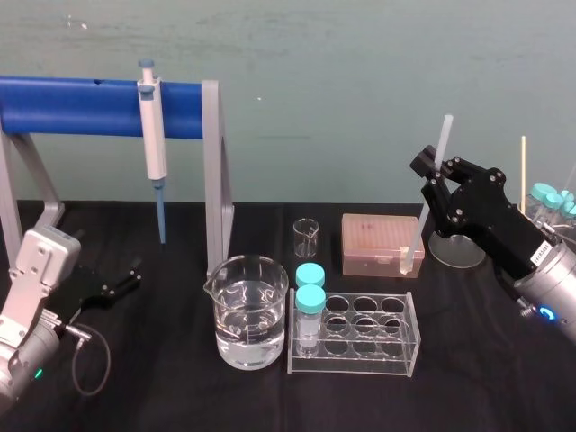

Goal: Pick up the stirring rod with one hand, then place it down.

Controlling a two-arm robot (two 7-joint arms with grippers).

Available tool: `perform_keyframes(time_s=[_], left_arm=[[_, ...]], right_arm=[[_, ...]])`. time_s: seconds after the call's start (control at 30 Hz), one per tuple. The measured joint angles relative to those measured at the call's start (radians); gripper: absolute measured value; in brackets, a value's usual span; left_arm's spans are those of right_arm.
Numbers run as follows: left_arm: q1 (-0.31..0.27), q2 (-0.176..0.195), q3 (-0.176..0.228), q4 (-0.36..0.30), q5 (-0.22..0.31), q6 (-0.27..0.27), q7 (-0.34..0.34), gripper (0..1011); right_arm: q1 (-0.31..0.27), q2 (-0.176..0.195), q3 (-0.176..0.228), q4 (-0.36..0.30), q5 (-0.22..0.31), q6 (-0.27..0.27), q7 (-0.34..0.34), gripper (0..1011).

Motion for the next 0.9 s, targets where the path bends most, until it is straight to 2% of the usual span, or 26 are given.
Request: perform_keyframes(time_s=[0.9], left_arm=[[0.0,0.0,0.0,0.0,0.0,0.0,0.0,1000]], right_arm=[[-0.013,0.011,-0.005,-0.009,-0.008,0.008,-0.004,71]])
